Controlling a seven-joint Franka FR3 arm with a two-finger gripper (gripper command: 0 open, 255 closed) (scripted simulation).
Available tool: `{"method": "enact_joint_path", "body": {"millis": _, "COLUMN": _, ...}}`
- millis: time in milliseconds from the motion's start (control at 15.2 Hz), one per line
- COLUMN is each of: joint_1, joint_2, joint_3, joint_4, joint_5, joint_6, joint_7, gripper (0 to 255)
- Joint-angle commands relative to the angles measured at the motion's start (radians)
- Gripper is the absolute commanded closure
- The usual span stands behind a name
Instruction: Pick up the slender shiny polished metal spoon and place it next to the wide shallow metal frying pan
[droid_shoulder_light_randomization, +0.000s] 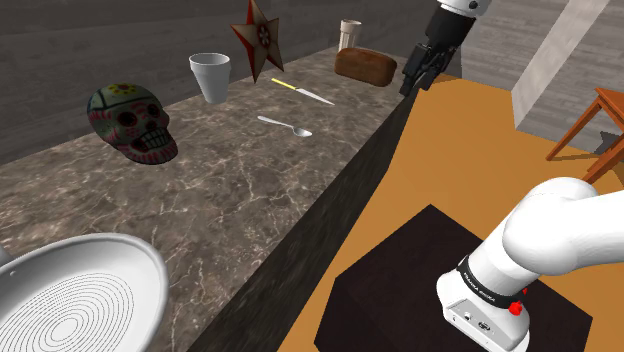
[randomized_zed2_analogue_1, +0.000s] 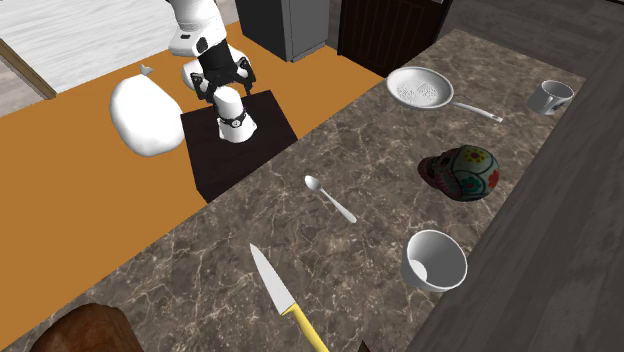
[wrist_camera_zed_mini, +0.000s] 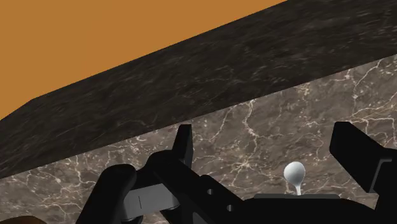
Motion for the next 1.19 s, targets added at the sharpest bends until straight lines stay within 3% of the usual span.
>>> {"method": "enact_joint_path", "body": {"millis": 0, "joint_1": 0.000, "joint_2": 0.000, "joint_3": 0.000, "joint_4": 0.000, "joint_5": 0.000, "joint_6": 0.000, "joint_7": 0.000, "gripper": 0}}
{"method": "enact_joint_path", "body": {"millis": 528, "joint_1": 0.037, "joint_2": 0.237, "joint_3": 0.049, "joint_4": 0.041, "joint_5": 0.048, "joint_6": 0.226, "joint_7": 0.030, "gripper": 0}}
{"method": "enact_joint_path", "body": {"millis": 1122, "joint_1": 0.071, "joint_2": 0.541, "joint_3": 0.099, "joint_4": 0.188, "joint_5": 0.075, "joint_6": 0.417, "joint_7": 0.059, "gripper": 0}}
